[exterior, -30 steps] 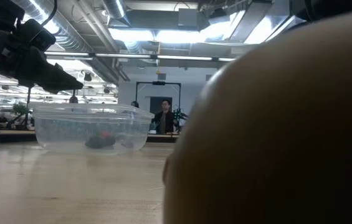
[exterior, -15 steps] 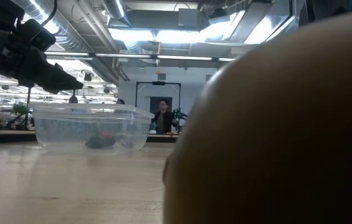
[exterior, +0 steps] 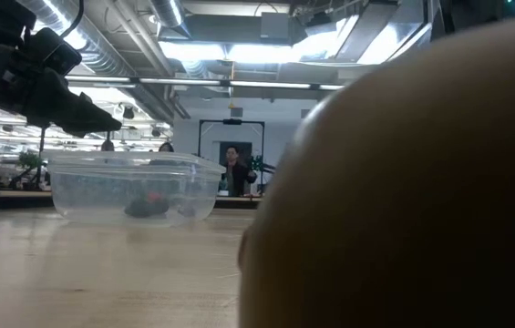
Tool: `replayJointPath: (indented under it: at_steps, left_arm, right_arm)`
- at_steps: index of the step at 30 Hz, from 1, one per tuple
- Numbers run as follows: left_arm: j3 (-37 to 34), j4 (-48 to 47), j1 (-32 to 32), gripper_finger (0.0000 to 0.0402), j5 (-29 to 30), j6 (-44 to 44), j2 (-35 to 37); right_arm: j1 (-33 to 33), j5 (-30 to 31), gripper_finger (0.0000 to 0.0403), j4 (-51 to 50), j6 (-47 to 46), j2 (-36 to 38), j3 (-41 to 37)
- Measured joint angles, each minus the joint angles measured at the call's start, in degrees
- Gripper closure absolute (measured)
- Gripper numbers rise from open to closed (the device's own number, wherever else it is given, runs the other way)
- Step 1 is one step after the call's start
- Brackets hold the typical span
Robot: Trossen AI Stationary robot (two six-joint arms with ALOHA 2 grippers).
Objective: Pick and placing Produce into tupperware
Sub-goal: Put the right black cherry into the transparent bin, then put the right cherry into the transparent bin
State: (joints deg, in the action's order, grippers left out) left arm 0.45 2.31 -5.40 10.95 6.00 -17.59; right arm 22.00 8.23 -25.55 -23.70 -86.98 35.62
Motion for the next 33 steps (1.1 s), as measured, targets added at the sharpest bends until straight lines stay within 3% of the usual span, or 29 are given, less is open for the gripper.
replayJointPath:
  at_steps: [10,19,22,27,33]
  left_arm:
    - [0.02,0.00,0.01,0.0232,0.01,0.00,-0.01]
    - [0.01,0.00,0.01,0.0238,0.00,0.00,0.00]
    - [0.02,0.00,0.02,0.0240,0.00,0.00,-0.01]
    - [0.01,0.00,0.02,0.0236,0.01,0.00,0.00]
    - [0.02,0.00,-0.01,0.0231,-0.01,-0.11,-0.02]
  right_arm:
    - [0.00,-0.67,0.0293,-2.55,-0.03,-0.14,1.23]
    - [-1.10,-0.34,0.0287,-5.41,-2.87,-0.59,4.81]
    - [-2.92,2.34,0.0290,-4.67,-2.67,-0.60,8.69]
    - [-6.33,7.36,0.0288,1.74,5.27,-0.50,16.95]
    - [-12.16,8.22,0.0288,15.64,17.73,-1.78,26.90]
